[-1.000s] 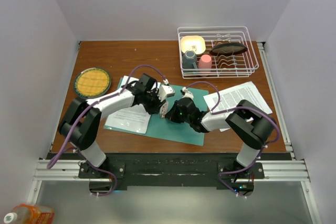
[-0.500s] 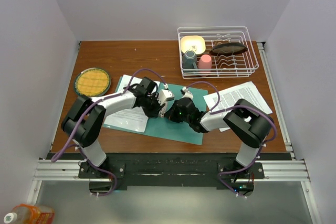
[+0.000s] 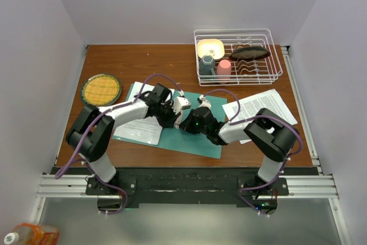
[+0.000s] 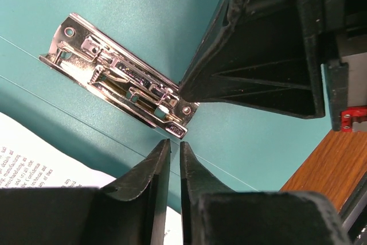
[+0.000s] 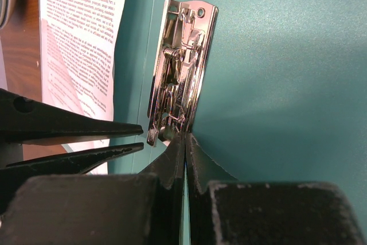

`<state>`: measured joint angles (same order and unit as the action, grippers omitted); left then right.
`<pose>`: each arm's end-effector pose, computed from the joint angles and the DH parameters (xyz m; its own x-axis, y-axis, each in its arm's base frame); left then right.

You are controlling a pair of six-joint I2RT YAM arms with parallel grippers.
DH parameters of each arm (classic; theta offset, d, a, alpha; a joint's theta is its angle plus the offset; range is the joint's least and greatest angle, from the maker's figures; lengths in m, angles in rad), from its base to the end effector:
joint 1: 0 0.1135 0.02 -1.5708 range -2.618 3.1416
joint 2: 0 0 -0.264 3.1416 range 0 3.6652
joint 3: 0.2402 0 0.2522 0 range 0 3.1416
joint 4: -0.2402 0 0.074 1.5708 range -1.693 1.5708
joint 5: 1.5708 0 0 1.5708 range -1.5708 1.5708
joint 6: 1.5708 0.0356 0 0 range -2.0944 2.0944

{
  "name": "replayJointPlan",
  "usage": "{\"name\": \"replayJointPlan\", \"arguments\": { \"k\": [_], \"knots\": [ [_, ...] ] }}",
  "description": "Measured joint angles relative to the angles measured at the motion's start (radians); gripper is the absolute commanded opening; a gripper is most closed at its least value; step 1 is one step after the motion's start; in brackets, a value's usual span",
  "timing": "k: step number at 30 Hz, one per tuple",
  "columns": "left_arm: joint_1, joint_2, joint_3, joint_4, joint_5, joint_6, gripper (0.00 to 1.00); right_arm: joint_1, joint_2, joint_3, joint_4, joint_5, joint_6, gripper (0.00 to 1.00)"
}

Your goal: Put the files into the folder

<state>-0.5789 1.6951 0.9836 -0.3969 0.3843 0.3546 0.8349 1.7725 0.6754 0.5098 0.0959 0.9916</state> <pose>0.2649 -0.1891 0.1652 -0.4778 0.6969 -0.5349 0.8671 0.4719 -0.1598 0.2235 0.2417 0.1209 -0.7763 0.3838 -0.5000 -0.0633 0.7418 0.6676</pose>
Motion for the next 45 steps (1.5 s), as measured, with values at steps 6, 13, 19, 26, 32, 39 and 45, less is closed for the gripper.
{"name": "replayJointPlan", "arguments": {
  "k": [6,13,19,26,32,39,45],
  "knots": [
    [0.001,-0.001,0.002,0.001,0.009,-0.005,0.17,0.000,0.000,-0.004,0.005,0.001,0.004,0.00],
    [0.001,-0.001,0.003,0.016,0.011,-0.007,0.15,0.000,0.000,-0.010,0.016,0.001,0.005,0.00],
    [0.001,-0.001,0.008,0.023,0.018,-0.021,0.15,0.000,0.000,-0.014,0.025,0.001,0.009,0.00],
    [0.001,0.005,0.008,0.031,0.024,-0.023,0.15,0.000,0.001,-0.014,0.025,0.001,0.011,0.00],
    [0.001,0.012,0.007,0.031,0.023,-0.022,0.14,0.000,0.001,-0.014,0.025,0.000,0.014,0.00],
    [0.001,0.019,0.007,0.035,0.024,-0.023,0.14,0.000,0.001,-0.014,0.026,0.001,0.015,0.00],
    [0.003,0.028,0.007,0.045,0.031,-0.023,0.13,0.000,0.002,-0.014,0.026,0.000,0.015,0.00]
  ]
}}
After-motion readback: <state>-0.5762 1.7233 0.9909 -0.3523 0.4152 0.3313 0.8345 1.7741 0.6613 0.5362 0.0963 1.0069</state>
